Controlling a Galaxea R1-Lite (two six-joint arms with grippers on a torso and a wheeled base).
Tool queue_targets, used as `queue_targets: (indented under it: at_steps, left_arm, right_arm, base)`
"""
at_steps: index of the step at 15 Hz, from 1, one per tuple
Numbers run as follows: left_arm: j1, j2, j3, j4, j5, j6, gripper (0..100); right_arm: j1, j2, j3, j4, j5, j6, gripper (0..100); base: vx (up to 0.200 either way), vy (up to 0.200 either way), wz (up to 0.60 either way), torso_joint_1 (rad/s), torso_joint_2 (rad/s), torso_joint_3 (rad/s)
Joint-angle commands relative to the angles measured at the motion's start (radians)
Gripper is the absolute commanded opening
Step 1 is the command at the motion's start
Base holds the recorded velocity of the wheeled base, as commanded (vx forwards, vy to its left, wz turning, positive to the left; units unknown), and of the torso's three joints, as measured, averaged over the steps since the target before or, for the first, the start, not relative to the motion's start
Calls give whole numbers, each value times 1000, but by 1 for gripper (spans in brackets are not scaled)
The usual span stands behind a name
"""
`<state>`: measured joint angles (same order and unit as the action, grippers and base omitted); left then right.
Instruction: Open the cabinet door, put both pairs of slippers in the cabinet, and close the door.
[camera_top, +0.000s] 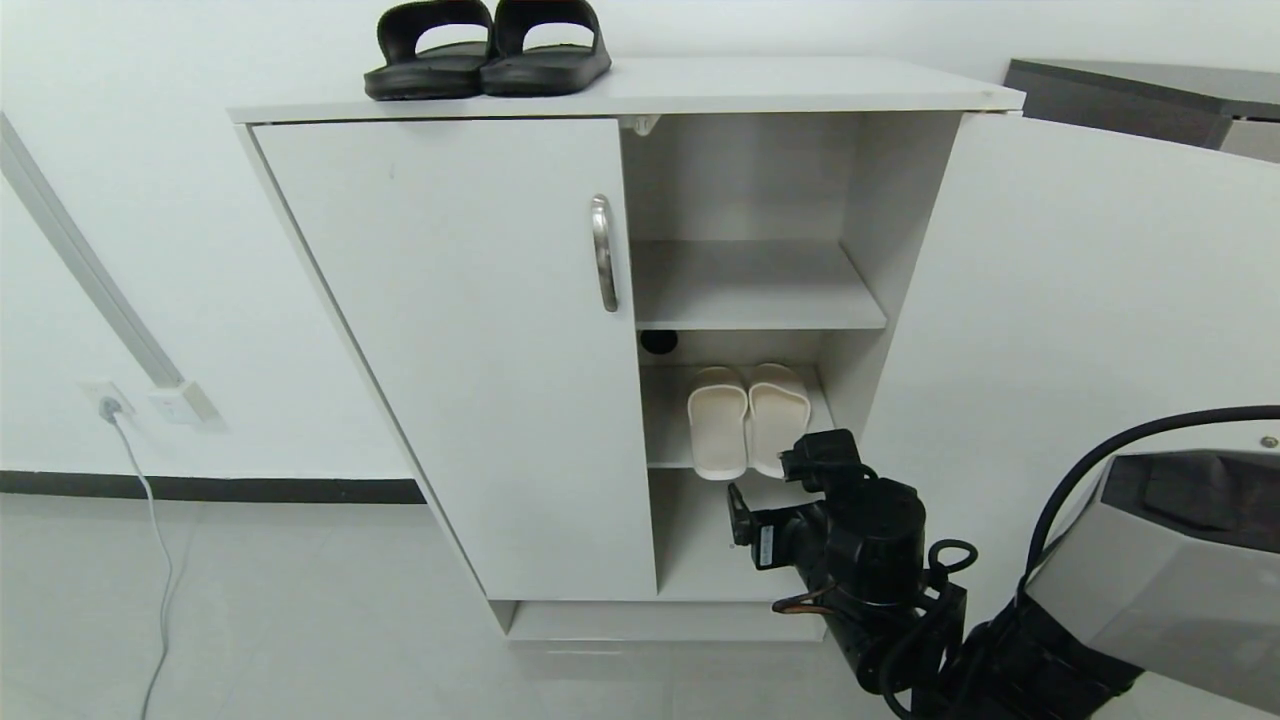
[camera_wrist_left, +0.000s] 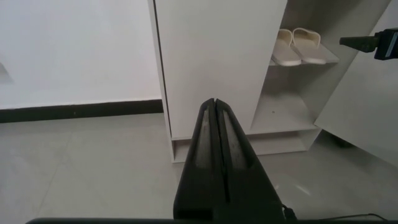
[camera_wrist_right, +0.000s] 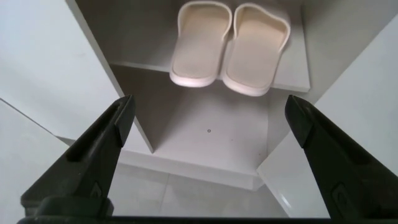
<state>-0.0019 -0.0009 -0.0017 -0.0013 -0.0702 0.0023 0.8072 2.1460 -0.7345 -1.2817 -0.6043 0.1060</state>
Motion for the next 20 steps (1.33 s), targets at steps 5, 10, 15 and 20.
queue_targets:
  at_steps: [5, 10, 15, 20]
  left_arm:
    - [-1, 1, 0, 0, 0, -1, 0]
    - [0, 1, 0, 0, 0, -1, 0]
    - [-1, 1, 0, 0, 0, -2, 0]
    - [-1, 1, 0, 0, 0, -4, 0]
  right_arm:
    - [-2, 5, 1, 1, 0, -2, 100]
    - [-3, 9, 1, -2, -2, -8, 100]
    - [-2, 9, 6, -2, -3, -12, 100]
    - [3, 9, 12, -25, -3, -19, 100]
  base:
    - [0, 0, 0, 1, 1, 170]
    - [0, 0, 0, 0, 1, 14]
    - [0, 0, 0, 0, 0, 0]
    - [0, 120, 0, 1, 2, 4]
